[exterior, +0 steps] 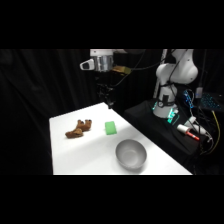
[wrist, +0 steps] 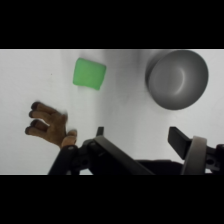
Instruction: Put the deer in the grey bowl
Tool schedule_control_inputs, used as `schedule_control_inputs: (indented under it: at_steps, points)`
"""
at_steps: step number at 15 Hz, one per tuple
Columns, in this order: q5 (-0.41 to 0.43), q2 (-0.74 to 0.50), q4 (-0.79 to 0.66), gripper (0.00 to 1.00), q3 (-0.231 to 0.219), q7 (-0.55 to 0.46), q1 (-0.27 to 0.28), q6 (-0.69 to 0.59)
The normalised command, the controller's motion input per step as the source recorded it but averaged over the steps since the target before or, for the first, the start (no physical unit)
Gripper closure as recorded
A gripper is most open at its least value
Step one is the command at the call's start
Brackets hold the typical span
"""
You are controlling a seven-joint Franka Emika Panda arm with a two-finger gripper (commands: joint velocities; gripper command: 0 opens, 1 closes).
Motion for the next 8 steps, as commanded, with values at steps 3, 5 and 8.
schedule_control_inputs:
  at_steps: [3,5,8]
  points:
    - [-0.083,0.23,0.41,0.00,-0.102,-0.13,-0.124,0.05]
    - [-0.066,0.30,0.47,0.00,-0.102,-0.09,-0.128,0.08]
    - [-0.025,0.37,0.52,0.00,-0.093,-0.05,-0.127,0.10]
